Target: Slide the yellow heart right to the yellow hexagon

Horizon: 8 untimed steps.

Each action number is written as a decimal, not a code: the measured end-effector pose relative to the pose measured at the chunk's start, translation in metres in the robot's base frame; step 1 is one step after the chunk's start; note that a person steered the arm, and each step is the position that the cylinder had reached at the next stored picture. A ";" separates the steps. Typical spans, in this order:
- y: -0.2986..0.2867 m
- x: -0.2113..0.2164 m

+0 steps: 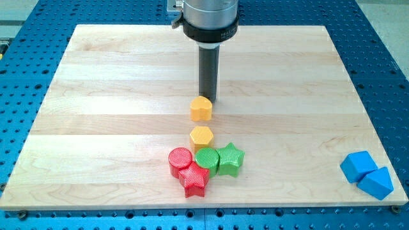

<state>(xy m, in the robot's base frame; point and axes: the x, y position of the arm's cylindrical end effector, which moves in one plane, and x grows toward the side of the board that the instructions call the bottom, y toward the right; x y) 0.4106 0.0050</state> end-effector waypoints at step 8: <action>0.038 0.054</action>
<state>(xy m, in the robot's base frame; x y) 0.4642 0.0429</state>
